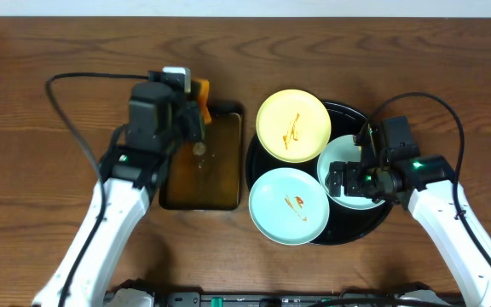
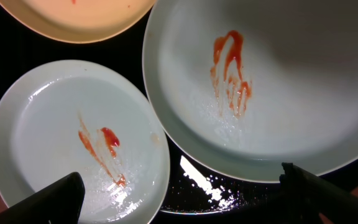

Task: Clean dirty plates on tray and stack at the side

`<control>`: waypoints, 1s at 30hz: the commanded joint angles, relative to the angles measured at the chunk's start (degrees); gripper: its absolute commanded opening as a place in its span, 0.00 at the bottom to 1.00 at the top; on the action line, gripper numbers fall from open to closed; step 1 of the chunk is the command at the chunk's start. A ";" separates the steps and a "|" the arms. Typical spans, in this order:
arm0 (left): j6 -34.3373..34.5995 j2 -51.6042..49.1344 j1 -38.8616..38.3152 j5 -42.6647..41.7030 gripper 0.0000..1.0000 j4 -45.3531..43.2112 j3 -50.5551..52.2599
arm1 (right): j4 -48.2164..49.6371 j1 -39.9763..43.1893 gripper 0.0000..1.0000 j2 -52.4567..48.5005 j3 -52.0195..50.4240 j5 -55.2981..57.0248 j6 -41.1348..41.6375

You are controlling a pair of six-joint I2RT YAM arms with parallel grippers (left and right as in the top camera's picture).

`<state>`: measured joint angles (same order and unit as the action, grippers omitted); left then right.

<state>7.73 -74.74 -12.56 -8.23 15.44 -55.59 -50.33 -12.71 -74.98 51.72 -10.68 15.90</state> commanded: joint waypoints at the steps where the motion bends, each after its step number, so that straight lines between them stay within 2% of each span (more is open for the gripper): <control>1: 0.70 -4.92 -0.02 0.28 0.08 2.73 -0.02 | -0.09 -0.46 0.99 0.46 1.05 0.13 -0.28; 11: 0.72 -15.30 -0.07 0.24 0.07 11.32 -0.02 | -0.13 -0.46 0.99 0.48 1.05 0.13 -0.28; 30: 0.70 -15.72 -0.07 0.24 0.08 12.41 -0.02 | -0.13 -0.46 0.99 0.46 1.05 0.13 -0.28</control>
<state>7.88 -90.76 -12.56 -8.23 27.59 -55.59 -50.33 -12.71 -74.98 51.70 -10.68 15.90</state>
